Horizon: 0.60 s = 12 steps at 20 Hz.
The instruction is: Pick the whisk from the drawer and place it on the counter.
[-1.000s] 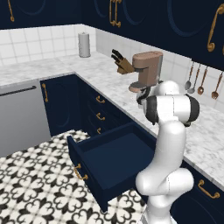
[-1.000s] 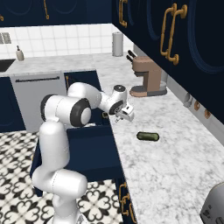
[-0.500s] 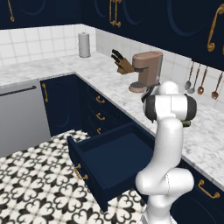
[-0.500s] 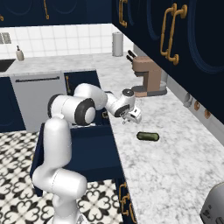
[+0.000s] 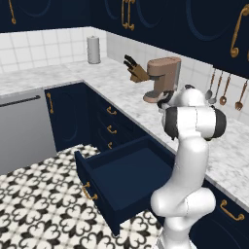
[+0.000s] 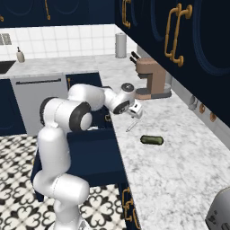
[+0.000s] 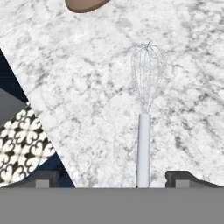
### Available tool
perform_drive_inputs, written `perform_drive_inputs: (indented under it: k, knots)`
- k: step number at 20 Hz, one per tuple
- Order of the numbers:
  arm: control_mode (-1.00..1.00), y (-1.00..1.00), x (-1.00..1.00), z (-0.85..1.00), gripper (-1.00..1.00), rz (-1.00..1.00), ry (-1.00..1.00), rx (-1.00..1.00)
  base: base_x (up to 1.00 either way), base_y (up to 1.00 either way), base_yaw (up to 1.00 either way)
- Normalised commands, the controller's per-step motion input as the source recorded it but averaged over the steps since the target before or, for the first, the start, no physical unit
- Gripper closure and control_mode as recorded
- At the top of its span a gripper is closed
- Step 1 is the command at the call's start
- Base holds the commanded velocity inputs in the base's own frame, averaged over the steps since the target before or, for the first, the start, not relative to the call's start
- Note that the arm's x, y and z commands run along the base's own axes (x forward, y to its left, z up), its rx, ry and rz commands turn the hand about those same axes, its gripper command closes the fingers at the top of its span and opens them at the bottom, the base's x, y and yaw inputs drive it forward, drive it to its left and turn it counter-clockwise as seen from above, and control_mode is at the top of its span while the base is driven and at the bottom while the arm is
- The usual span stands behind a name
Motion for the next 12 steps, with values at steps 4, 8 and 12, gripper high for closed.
perform_drive_inputs:
  k: [4, 8, 12]
  knots:
    - [-1.0, 0.46, -0.46, 1.0, -1.0, 0.04, -0.26, -0.02, 0.0, 0.0, 0.0]
    - [-1.0, 0.89, -0.7, 0.88, -1.0, 0.1, -0.08, -0.13, 0.0, 0.0, 0.0]
    - [-1.0, 1.0, -0.91, 0.79, -1.0, 0.17, 0.0, -0.27, 0.0, 0.0, 0.0]
